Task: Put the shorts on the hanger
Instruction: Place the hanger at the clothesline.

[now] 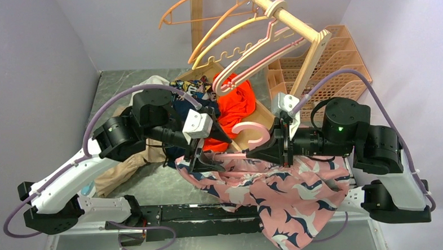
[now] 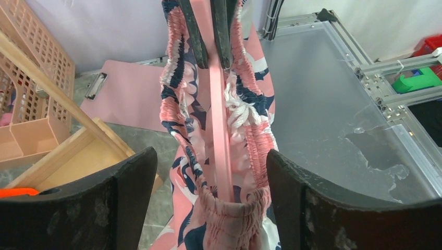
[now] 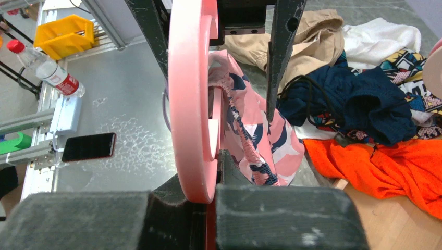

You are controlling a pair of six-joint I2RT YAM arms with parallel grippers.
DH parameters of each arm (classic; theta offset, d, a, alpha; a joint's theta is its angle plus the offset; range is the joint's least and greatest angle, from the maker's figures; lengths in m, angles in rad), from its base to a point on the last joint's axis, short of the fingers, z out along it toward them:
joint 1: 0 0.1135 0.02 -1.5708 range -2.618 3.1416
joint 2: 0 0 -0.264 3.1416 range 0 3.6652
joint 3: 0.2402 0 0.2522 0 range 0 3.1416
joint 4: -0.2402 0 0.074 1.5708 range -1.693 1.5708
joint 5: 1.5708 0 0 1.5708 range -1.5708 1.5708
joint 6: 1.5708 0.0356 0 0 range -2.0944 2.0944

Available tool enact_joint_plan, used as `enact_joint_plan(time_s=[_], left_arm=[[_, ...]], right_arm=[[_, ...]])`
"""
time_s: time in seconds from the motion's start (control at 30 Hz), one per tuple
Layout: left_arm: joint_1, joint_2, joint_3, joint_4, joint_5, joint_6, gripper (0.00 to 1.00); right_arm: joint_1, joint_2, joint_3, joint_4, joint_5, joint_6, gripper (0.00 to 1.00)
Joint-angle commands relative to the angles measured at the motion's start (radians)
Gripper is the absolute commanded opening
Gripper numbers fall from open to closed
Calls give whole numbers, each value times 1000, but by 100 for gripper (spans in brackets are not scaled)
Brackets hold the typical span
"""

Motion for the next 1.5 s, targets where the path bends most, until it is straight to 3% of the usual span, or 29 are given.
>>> enact_joint_plan(time_s=[0.0, 0.2, 0.27, 0.33, 0.37, 0.47, 0.5, 0.57, 0.6, 0.63, 0.7, 0.87, 1.1, 1.33, 1.47], left_arm=[[-9, 8, 28, -31, 41, 16, 77], [-18, 41, 30, -61, 10, 3, 58], [-19, 43, 27, -60, -5, 1, 41], [-20, 39, 26, -52, -36, -4, 15], [-20, 34, 26, -42, -63, -10, 8], [-20, 3, 18, 8, -148, -29, 7], [-20, -12, 14, 25, -191, -40, 7], [-20, -44, 13, 39, -278, -62, 7], [-20, -53, 22, 34, -323, -72, 7], [-20, -58, 32, 19, -364, -84, 7], [-20, -67, 59, -27, -454, -112, 7], [-20, -99, 110, -172, -658, -183, 7], [-20, -129, 276, -365, -817, -208, 7], [-20, -85, 491, -546, -909, -198, 7], [-20, -64, 496, -573, -965, -180, 7]], right_arm=[[-1, -11, 18, 60, -12, -25, 0], [0, -19, -2, 88, -2, -34, 0], [0, -22, -4, 94, -1, -35, 0], [0, -19, 0, 92, 0, -34, 0], [0, -18, 2, 89, 2, -34, 0], [0, -17, 9, 77, 20, -23, 0], [0, -18, 12, 71, 25, -17, 12], [0, -28, 15, 66, 56, 4, 48], [0, -37, 14, 68, 76, 15, 59], [-1, -49, 13, 71, 101, 26, 82], [0, -71, 18, 78, 175, 52, 98], [-1, -101, 78, 85, 350, 113, 100], [0, -40, 195, 10, 595, 151, 100], [-1, -58, 222, 40, 654, 139, 100], [-1, -76, 184, 30, 714, 154, 100]])
